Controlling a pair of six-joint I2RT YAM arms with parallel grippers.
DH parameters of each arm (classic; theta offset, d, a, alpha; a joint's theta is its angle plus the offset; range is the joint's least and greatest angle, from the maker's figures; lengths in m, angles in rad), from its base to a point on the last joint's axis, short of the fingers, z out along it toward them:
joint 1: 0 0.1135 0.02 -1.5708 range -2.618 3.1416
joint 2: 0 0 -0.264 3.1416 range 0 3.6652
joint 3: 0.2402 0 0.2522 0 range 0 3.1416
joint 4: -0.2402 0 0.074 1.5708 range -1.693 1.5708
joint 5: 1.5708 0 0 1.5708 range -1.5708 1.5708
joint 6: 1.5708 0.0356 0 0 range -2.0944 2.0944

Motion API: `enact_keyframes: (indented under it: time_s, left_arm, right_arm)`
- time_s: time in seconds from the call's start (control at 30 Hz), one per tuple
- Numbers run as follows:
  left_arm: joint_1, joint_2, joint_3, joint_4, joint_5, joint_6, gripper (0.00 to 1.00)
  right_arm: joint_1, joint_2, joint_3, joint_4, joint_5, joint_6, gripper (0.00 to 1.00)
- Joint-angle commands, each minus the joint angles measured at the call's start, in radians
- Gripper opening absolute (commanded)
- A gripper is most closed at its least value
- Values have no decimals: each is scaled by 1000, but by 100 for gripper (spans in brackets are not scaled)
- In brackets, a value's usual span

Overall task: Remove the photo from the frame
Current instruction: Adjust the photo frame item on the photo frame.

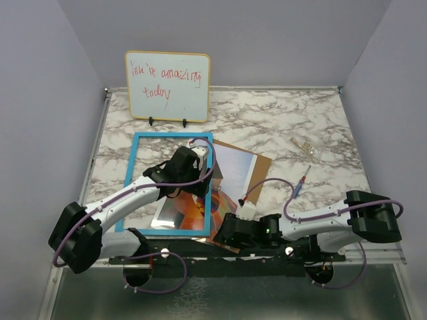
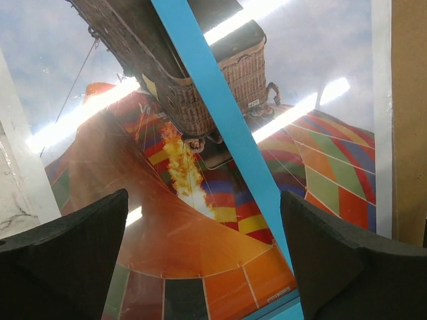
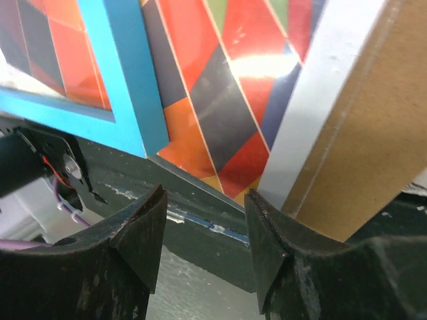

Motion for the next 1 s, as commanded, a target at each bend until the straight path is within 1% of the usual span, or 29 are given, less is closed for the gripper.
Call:
enact_keyframes:
  time_s: [0.0,0.1,0.2,0.27,0.4,0.53,0.67,0.93,0.97]
  left_arm:
    - [-1,9,17,-15,-17,-7,95]
    - [-1,35,21,-19,-21,-12,95]
    - [-2,94,31,-31,18,-7,95]
    - [-6,127,40,-38,30,-2,95]
    - [-8,138,42,-38,35,-1,96]
    - [-8,176,51,-42,46,0,96]
    - [-10,205,62,-56,16,-4,96]
    - [-13,272,77,-63,51,5,95]
    - [-14,279,79,-64,53,7,94]
  right_arm:
    - [17,-38,-15,-161,94,140,55]
    - [34,-83,-70,-146,93,166,55]
    - [45,-100,-97,-121,80,173,55]
    - [60,-89,-82,-146,85,183,55]
    - [71,-61,-56,-199,75,200,55]
    - [91,-72,-77,-232,91,256,55]
    - [96,-83,-106,-221,99,287,56]
    - [99,-78,-167,-204,79,362,56]
    - [100,-83,-180,-176,83,352,56]
